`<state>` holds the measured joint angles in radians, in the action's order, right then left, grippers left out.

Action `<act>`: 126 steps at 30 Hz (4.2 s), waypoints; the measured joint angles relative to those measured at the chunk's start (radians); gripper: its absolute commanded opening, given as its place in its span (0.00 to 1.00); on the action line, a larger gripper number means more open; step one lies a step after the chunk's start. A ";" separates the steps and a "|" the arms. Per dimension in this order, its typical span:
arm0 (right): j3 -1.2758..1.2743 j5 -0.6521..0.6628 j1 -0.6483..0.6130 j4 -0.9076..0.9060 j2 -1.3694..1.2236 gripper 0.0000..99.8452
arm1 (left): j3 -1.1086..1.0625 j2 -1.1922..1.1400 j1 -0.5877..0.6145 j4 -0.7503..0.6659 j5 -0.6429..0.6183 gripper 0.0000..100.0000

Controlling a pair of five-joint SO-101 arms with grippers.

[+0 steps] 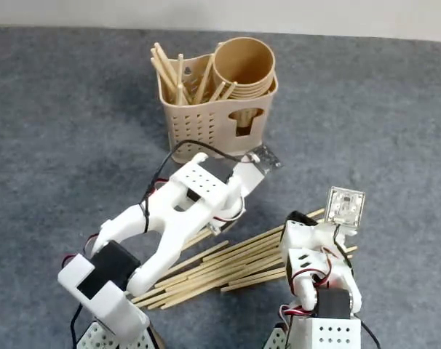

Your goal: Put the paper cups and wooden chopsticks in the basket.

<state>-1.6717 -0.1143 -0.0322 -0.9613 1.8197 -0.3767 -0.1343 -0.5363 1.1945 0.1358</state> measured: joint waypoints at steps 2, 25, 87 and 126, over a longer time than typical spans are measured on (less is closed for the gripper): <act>0.000 0.000 0.000 0.000 0.000 0.01 | 0.000 -0.035 0.000 0.000 -0.003 0.10; 0.000 0.000 0.000 0.000 0.000 0.01 | 0.035 -0.130 0.028 -0.023 -0.002 0.01; 0.000 0.000 0.034 0.000 0.000 0.01 | 0.058 -0.071 0.107 0.000 0.077 0.01; 0.000 0.000 0.034 0.000 0.000 0.01 | 0.721 0.628 0.115 -0.233 0.081 0.01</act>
<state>-1.6717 -0.1143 0.0015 -0.9613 1.8197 0.3445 0.4933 -0.4212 0.9613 0.2171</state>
